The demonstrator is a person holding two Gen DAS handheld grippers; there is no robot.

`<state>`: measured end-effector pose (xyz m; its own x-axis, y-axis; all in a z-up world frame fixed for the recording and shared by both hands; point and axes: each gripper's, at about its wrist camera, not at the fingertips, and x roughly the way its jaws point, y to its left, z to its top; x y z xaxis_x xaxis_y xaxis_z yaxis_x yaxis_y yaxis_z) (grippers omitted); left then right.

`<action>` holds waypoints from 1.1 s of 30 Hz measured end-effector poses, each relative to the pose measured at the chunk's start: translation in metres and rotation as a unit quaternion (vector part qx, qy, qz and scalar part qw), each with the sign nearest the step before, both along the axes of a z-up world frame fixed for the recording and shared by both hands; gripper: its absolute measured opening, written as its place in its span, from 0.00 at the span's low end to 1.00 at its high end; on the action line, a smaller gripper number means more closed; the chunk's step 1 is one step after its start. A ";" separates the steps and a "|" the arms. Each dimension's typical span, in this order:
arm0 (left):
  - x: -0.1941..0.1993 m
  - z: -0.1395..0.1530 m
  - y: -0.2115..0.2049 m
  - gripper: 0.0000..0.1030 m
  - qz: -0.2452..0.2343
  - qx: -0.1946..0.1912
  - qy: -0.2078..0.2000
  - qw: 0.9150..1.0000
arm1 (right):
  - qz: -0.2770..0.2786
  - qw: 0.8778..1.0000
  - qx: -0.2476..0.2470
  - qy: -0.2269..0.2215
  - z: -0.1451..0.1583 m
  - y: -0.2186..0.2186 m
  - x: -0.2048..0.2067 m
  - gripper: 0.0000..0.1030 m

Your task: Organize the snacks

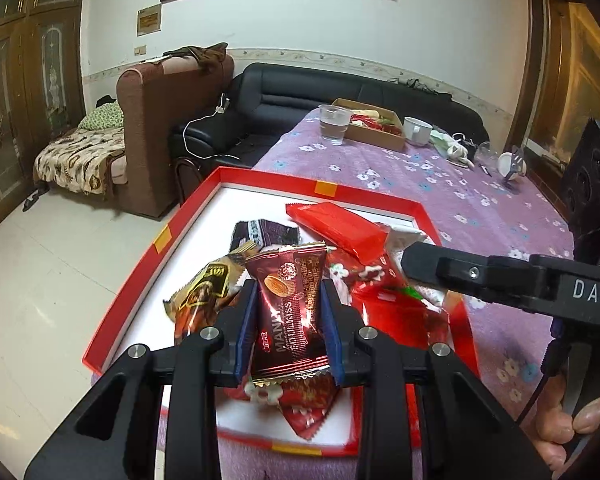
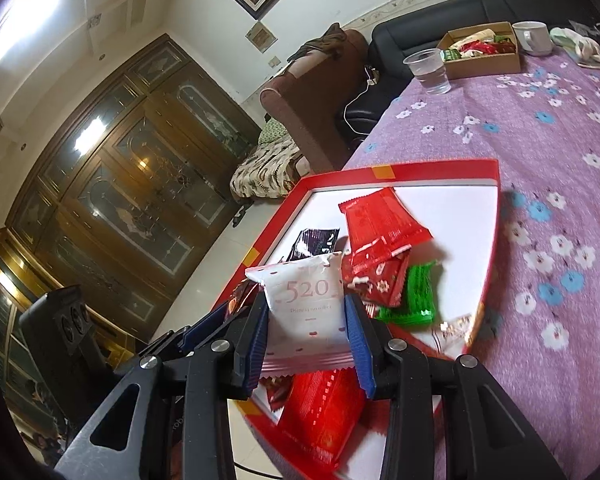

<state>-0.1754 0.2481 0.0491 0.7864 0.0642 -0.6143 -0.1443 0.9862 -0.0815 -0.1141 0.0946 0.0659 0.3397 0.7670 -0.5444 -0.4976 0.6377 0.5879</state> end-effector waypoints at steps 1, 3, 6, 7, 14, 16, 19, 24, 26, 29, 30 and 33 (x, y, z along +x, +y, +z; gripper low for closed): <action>0.003 0.000 0.000 0.27 0.001 0.003 0.000 1.000 | -0.002 1.000 -0.002 -0.002 0.000 0.001 0.002 0.37; 0.008 0.001 0.001 0.27 0.005 0.008 0.001 1.000 | -0.010 1.000 -0.008 -0.007 0.001 0.002 0.006 0.39; 0.015 0.001 0.000 0.28 0.013 0.022 0.003 1.000 | -0.025 0.999 -0.016 -0.012 0.001 0.001 0.012 0.40; 0.016 0.001 -0.001 0.28 0.017 0.026 0.004 1.000 | -0.028 0.999 -0.017 -0.014 0.001 0.000 0.014 0.41; 0.017 0.004 -0.008 0.52 0.042 0.062 0.002 0.997 | -0.050 0.999 -0.010 -0.011 0.001 -0.019 0.019 0.50; 0.012 0.008 -0.010 0.61 0.052 0.073 -0.007 0.996 | -0.053 0.999 -0.006 -0.009 0.001 -0.025 0.018 0.51; 0.004 0.016 -0.016 0.77 0.062 0.096 -0.020 0.993 | -0.058 0.998 -0.004 -0.011 0.002 -0.035 0.011 0.52; -0.010 0.026 -0.029 0.82 0.076 0.135 -0.034 0.987 | -0.058 0.997 -0.023 -0.036 0.009 -0.045 -0.013 0.53; -0.018 0.030 -0.032 0.82 0.070 0.133 -0.038 0.988 | -0.055 0.997 -0.031 -0.047 0.012 -0.047 -0.025 0.55; -0.030 0.035 -0.033 0.83 0.073 0.125 -0.039 0.989 | -0.050 0.995 -0.042 -0.070 0.020 -0.050 -0.046 0.57; -0.033 0.036 -0.034 0.83 0.078 0.128 -0.041 0.988 | -0.048 0.995 -0.045 -0.077 0.023 -0.051 -0.054 0.57; -0.046 0.043 -0.036 0.83 0.086 0.133 -0.051 0.986 | -0.043 0.993 -0.051 -0.093 0.028 -0.055 -0.072 0.61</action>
<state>-0.2213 0.2126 0.0918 0.8065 0.3509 -0.4758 -0.3163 0.9360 0.1543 -0.1857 0.0397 0.0934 0.5037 0.6751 -0.5390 -0.5328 0.7339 0.4213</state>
